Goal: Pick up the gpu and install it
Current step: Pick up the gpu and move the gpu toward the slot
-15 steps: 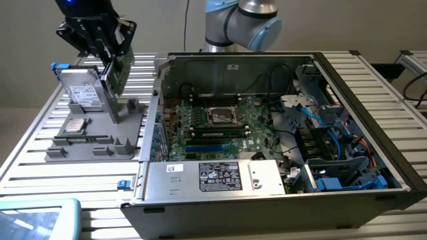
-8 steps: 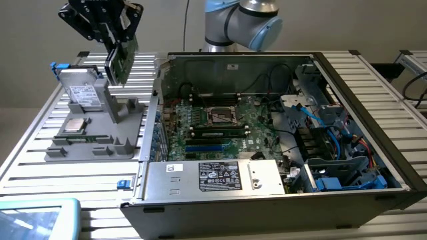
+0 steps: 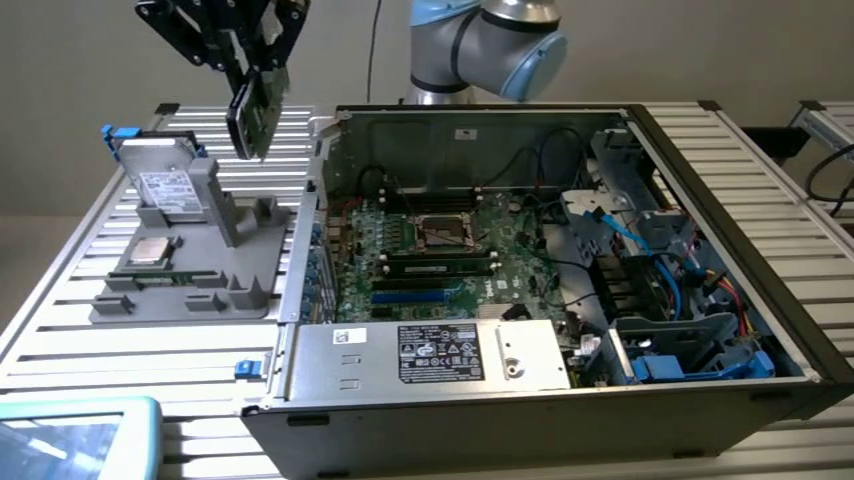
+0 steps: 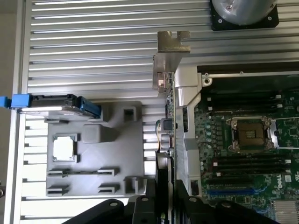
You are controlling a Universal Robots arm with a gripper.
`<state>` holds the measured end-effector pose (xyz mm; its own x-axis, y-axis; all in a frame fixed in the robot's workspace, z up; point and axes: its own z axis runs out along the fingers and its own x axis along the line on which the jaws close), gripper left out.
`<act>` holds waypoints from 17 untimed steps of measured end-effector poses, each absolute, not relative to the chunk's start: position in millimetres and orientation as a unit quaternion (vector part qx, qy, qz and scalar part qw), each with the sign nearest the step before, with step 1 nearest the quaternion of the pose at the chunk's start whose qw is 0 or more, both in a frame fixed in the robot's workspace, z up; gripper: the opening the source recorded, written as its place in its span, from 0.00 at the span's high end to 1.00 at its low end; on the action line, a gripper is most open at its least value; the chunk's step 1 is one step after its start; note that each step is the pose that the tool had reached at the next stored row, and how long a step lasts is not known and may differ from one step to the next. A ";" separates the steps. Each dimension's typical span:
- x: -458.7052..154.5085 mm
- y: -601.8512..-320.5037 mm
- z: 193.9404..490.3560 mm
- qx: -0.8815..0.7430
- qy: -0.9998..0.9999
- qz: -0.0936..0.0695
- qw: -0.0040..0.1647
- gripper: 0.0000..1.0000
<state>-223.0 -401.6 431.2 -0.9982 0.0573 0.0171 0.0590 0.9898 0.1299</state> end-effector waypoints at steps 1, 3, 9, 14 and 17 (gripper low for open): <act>-219.9 -401.6 431.7 -0.029 -0.997 -0.065 0.008 0.73; -212.8 -401.6 432.4 -0.029 -0.997 -0.065 0.010 0.73; -186.6 -401.7 432.8 -0.030 -0.997 -0.065 0.013 0.73; -163.8 -401.7 432.8 -0.030 -0.997 -0.066 0.014 0.73; -149.9 -401.7 432.8 -0.030 -0.997 -0.066 0.015 0.73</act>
